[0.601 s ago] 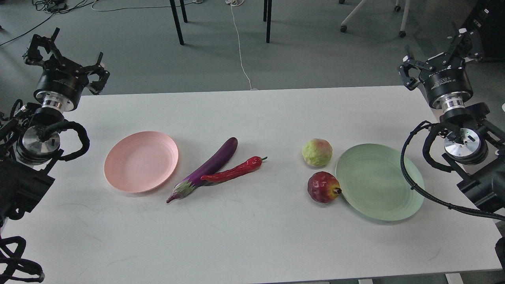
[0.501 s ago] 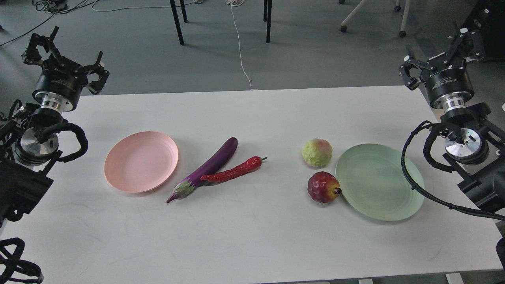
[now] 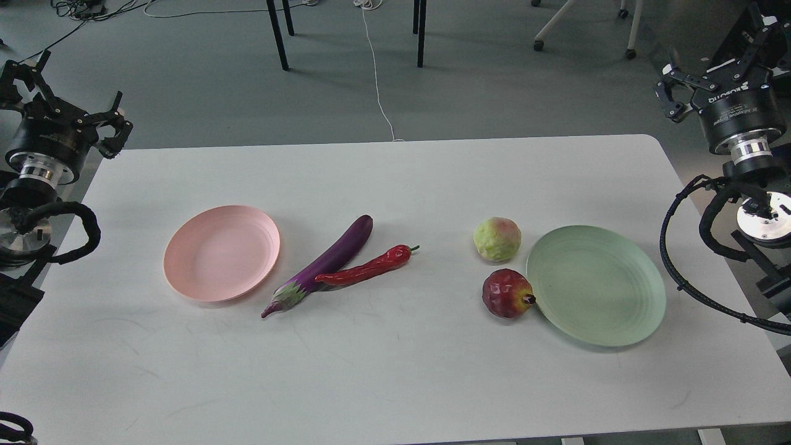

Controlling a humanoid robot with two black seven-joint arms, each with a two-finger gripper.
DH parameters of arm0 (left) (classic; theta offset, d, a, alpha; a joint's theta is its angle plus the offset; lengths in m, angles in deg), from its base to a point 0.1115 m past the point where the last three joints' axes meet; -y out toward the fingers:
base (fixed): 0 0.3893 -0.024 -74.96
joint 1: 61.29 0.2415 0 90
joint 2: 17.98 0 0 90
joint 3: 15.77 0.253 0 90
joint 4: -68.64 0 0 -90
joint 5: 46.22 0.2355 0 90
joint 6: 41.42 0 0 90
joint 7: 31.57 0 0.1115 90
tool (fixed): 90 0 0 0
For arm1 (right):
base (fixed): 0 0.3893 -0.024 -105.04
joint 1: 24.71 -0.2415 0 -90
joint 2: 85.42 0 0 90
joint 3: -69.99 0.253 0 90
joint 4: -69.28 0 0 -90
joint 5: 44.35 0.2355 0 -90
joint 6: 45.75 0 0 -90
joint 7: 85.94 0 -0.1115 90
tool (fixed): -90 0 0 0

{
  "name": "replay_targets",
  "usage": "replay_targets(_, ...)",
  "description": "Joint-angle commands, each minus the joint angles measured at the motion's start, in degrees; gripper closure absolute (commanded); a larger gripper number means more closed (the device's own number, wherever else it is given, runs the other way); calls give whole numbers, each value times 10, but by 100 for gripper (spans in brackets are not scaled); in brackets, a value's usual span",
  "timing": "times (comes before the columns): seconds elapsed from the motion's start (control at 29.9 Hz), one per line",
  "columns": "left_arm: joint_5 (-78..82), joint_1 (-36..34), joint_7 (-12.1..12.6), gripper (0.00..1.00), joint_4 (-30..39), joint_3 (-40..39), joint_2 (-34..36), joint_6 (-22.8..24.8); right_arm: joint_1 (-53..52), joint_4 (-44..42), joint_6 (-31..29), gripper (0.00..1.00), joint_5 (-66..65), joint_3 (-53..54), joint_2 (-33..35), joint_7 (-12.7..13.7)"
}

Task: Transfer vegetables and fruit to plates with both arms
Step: 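Raise the right arm and swing it toward the pale green peach, then lower the right hand onto the pale green peach and grasp it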

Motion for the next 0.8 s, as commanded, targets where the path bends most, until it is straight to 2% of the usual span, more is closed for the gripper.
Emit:
replay_targets(0.0,-4,28,1,2,7,-17,9,2,-37,22,2,1,-31,-40,34,-1)
replay_targets(0.13,-6,33,2,2,11,-45,13,15,-116,15,-3,1,-39,-151,63,-3)
replay_targets(0.27,-10,32,1,2,32,-52,3,22,-226,2,-3,1,-54,-300,56,0)
replay_targets(0.37,-27,32,2,2,85,-83,1,24,-323,-4,-3,1,-135,-446,23,0)
replay_targets(0.47,-28,32,1,2,103,-94,-10,26,-392,-10,-2,1,-165,-566,-9,0)
replay_targets(0.63,-30,36,2,2,102,-94,-16,33,-459,-8,0,1,-213,-692,-64,-1)
replay_targets(0.77,-29,42,2,2,102,-91,-22,33,-475,-2,21,1,-368,-780,-132,-2)
